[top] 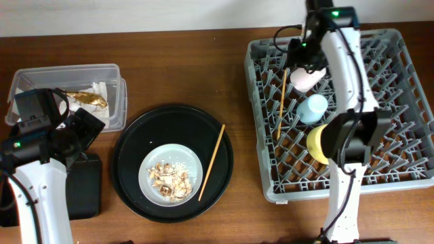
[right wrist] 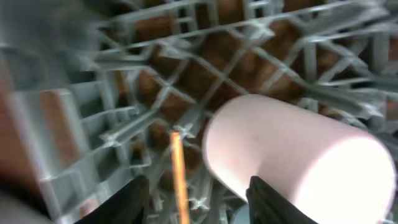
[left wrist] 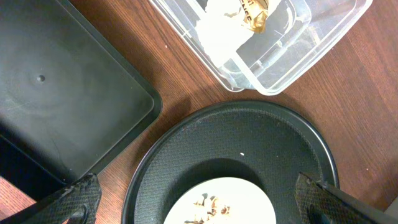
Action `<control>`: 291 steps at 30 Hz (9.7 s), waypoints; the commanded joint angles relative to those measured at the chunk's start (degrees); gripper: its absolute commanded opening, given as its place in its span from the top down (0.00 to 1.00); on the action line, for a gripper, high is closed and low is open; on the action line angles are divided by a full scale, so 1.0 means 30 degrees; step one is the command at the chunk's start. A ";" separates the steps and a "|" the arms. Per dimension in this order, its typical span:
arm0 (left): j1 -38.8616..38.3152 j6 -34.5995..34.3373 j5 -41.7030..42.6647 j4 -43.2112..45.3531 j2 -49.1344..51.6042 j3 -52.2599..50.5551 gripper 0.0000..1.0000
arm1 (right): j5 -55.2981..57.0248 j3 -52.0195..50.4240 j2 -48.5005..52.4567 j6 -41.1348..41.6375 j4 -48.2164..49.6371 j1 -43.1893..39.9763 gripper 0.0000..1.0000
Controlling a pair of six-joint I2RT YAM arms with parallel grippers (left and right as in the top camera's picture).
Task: Sort waste into correct bins and load items into the dishwasher rack
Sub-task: 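Carry the chopstick to the rack and stand it upright in the back, then return the right gripper to the black tray and grasp the second chopstick, then insert the second chopstick upright into the rack beside the first, then grasp the white plate rim with the left gripper and lift it, then tilt the plate over the small black tray to dump the scraps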
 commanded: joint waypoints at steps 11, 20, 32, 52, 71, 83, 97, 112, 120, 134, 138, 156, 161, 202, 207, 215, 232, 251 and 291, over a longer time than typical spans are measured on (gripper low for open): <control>0.0095 0.0226 -0.0204 -0.0022 -0.0270 -0.0007 0.01 | -0.1712 0.1800 -0.0816 0.0270 -0.1355 -0.2484 0.93; 0.0095 0.0226 -0.0204 -0.0022 -0.0270 -0.0007 0.01 | -0.0889 0.0204 -0.0707 0.0240 -0.2492 -0.1763 0.96; 0.0095 0.0226 -0.0204 -0.0022 -0.0270 -0.0007 0.01 | -0.5931 0.0197 -0.2572 -0.1049 -0.4444 0.0277 0.90; 0.0095 0.0226 -0.0204 -0.0022 -0.0270 -0.0007 0.01 | 0.3585 -0.4969 -0.2557 1.5511 -0.3417 1.3245 0.76; 0.0095 0.0226 -0.0204 -0.0022 -0.0270 -0.0007 0.01 | 0.1151 -1.3034 -0.2550 1.6283 0.3191 1.3216 0.66; 0.0095 0.0226 -0.0204 -0.0022 -0.0270 -0.0007 0.01 | -0.2135 -0.9734 -0.2994 0.9974 0.2317 1.0965 0.96; 0.0095 0.0226 -0.0204 -0.0022 -0.0270 -0.0007 0.01 | -0.1530 -0.1224 -0.3563 -0.3475 -0.4277 0.0474 0.80; 0.0095 0.0226 -0.0204 -0.0022 -0.0270 -0.0007 0.01 | -0.3504 -0.4269 -0.5697 0.0379 -0.5428 0.0838 0.82; 0.0095 0.0226 -0.0204 -0.0022 -0.0270 -0.0007 0.01 | -0.1843 -0.5719 -1.4069 0.1246 -0.5421 0.2586 0.02; 0.0095 0.0211 0.0080 -0.0022 -0.0270 -0.0007 0.01 | 0.3249 -1.0826 -1.7282 0.2135 -0.5311 0.0066 0.02; 0.0095 0.0211 0.2353 -0.0670 -0.0270 -0.0007 0.01 | 0.3257 -1.0826 -1.7282 0.2135 -0.5209 0.0087 0.02; -1.9504 -0.7723 -0.4204 -0.1027 0.4954 -0.1545 0.46 | 0.3257 -1.0826 -1.7282 0.2135 -0.5209 0.0087 0.02; -1.9504 -0.7774 -0.3978 0.2412 0.8539 -0.1545 0.52 | 0.3264 -1.0826 -1.7282 0.2135 -0.5209 0.0087 0.02; -1.2560 -0.4648 -0.8772 -0.9653 1.2677 1.0178 0.99 | 0.3257 -1.0826 -1.7282 0.2135 -0.5209 0.0087 0.02; -0.6623 -0.0750 -0.6142 -0.7220 1.2677 1.0724 0.99 | 0.3257 -1.0826 -1.7282 0.2135 -0.5209 0.0087 0.02; 0.2812 0.2805 0.2244 -0.4991 1.2677 1.0724 0.99 | 0.3264 -1.0826 -1.7282 0.2135 -0.5209 0.0087 0.02; 0.8969 0.5690 1.1948 -0.6783 1.2684 1.0710 0.99 | 0.3257 -1.0826 -1.7282 0.2135 -0.5209 0.0087 0.02; 1.2014 1.0389 1.7136 -0.9267 1.2721 1.0688 0.99 | 0.3257 -1.0826 -1.7282 0.2135 -0.5209 0.0087 0.02; 1.3559 1.4659 2.1383 -1.0892 1.2983 1.0018 0.99 | 0.3264 -1.0826 -1.7209 0.2135 -0.5209 0.0087 0.02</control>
